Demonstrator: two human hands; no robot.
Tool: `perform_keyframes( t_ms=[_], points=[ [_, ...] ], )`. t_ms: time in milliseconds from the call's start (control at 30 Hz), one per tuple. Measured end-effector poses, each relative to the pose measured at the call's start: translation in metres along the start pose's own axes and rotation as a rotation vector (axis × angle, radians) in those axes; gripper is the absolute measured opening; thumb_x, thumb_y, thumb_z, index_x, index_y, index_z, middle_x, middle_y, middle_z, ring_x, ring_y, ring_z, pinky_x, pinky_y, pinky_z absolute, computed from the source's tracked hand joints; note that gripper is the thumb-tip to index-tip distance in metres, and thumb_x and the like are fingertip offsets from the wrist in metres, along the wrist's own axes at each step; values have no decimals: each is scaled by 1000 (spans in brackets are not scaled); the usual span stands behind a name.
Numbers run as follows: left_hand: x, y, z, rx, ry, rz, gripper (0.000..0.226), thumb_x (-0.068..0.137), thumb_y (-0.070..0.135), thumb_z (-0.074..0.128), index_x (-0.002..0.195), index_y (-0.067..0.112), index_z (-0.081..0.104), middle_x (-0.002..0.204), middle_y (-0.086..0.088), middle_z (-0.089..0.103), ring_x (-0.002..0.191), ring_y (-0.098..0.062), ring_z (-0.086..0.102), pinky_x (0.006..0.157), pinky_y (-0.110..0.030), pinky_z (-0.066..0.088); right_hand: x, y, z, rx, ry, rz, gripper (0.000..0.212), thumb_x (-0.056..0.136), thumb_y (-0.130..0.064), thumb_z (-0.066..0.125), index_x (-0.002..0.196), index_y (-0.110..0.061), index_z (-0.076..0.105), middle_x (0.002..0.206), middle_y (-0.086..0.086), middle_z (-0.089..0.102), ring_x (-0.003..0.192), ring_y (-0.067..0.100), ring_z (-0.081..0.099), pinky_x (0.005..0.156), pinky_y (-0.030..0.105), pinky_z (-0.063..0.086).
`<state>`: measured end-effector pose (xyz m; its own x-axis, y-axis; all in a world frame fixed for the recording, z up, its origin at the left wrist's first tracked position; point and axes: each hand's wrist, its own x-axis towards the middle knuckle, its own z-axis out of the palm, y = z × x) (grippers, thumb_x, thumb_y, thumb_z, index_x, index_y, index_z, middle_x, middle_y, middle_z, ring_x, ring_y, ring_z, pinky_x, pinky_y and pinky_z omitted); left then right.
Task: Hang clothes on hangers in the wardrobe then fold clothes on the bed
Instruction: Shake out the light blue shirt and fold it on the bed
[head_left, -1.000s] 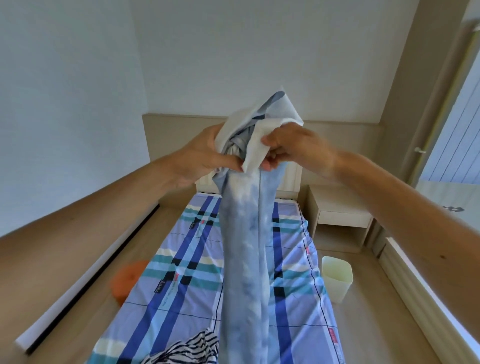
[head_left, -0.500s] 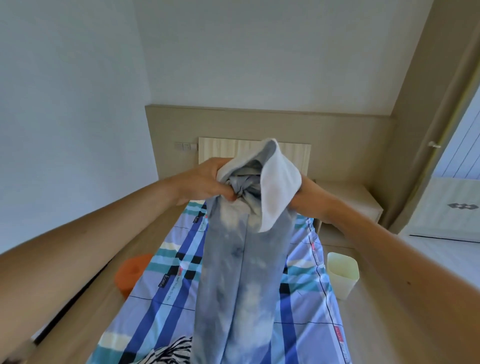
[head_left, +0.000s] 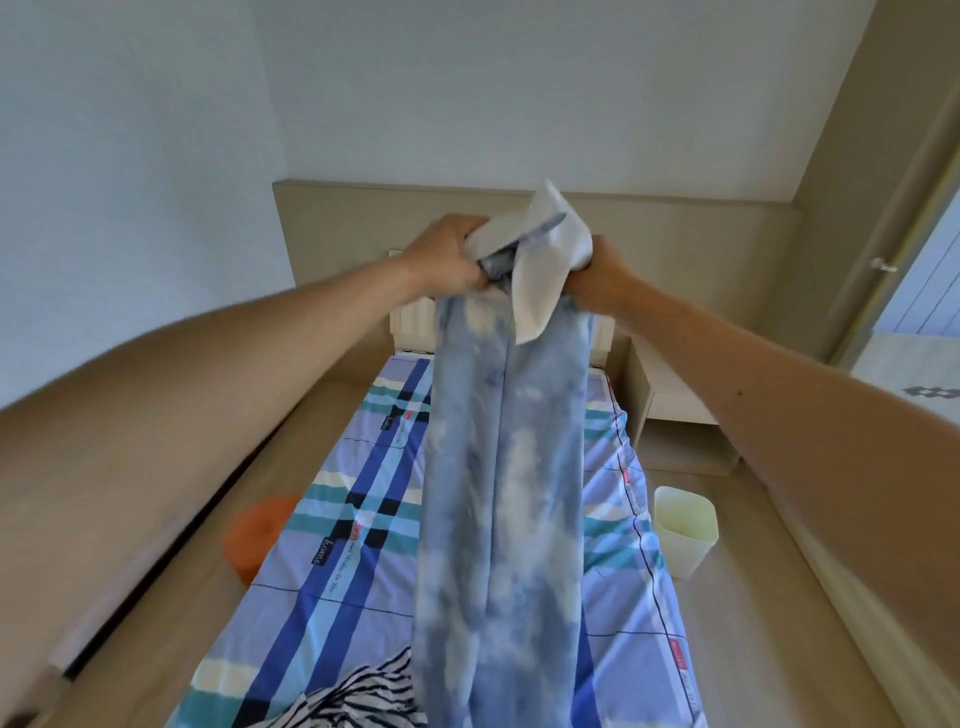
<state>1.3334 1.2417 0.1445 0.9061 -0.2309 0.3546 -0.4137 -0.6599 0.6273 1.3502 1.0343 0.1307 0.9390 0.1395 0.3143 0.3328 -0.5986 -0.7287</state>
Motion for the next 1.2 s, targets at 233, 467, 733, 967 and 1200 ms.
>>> perform_keyframes(
  t_ms=[233,467,733,967,1200],
  points=[
    [-17,41,-28,30,-58,163,41,68,-3,77,95,26,66,91,13,67,81,10,60,71,-14,47,-37,-20,-40,67,38,-96,29,90,-1,62,118,-2,64,110,13,70,95,18,64,77,31,55],
    [-131,34,22,-5,-270,169,48,67,9,79,113,18,67,107,0,74,101,-10,68,86,-34,55,-152,23,-17,118,-214,-58,24,91,4,59,105,-15,63,92,-2,69,81,-5,62,76,22,54],
    [-319,-54,175,-115,-676,-113,16,81,53,68,92,47,58,89,14,68,86,-11,68,75,-38,56,-337,145,102,20,-684,314,35,85,5,57,81,-29,63,77,-11,68,67,-7,59,67,28,53],
    [-402,-116,256,-198,-856,-309,25,77,33,72,92,47,57,87,21,67,80,6,62,73,-29,54,-423,221,184,96,-930,568,24,83,-2,59,90,-23,70,80,-15,70,75,-4,63,75,26,56],
    [-360,-226,348,-326,-913,-501,51,65,8,83,109,29,67,98,10,74,97,-10,70,88,-37,57,-387,332,254,133,-822,772,35,95,-4,51,125,-16,63,112,4,71,107,18,64,95,37,54]
  ],
)
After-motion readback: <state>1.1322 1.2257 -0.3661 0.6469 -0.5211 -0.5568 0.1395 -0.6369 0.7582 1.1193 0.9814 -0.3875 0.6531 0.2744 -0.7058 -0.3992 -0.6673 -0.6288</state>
